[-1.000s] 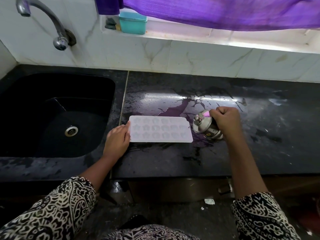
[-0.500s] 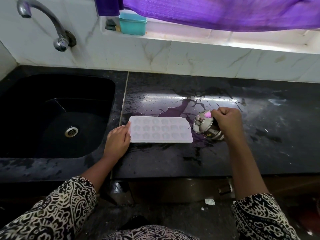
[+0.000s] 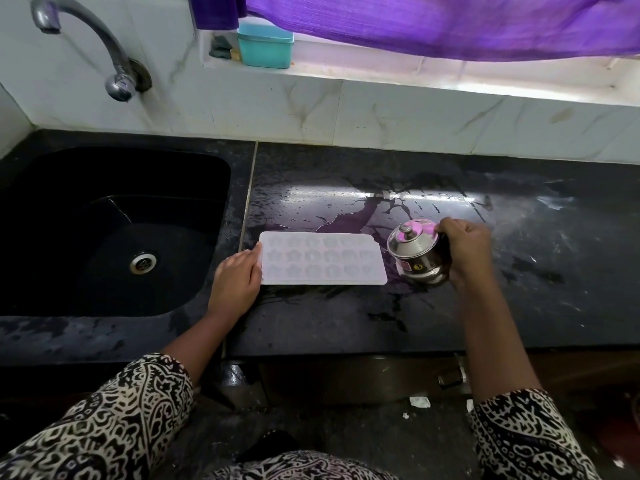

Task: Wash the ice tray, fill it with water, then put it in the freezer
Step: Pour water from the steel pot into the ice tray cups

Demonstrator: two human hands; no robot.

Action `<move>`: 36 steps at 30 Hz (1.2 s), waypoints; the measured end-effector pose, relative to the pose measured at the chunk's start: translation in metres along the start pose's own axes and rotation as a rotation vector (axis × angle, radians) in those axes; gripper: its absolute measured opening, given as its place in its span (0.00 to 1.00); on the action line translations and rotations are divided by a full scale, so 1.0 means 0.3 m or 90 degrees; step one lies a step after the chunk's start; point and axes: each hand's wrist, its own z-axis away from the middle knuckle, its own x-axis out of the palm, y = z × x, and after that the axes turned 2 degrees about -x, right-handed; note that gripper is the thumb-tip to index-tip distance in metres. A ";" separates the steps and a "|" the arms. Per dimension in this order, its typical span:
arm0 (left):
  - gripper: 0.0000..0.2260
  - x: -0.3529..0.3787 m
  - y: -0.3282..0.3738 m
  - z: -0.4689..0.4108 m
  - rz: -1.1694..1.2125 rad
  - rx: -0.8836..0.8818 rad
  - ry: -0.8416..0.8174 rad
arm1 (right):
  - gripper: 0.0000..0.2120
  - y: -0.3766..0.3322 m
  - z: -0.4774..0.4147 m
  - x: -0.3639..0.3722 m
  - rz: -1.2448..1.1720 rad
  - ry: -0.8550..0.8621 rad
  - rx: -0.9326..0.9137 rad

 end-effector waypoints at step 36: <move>0.23 -0.003 -0.008 -0.027 0.100 -0.057 0.028 | 0.11 -0.038 -0.073 0.367 -0.380 -0.036 0.218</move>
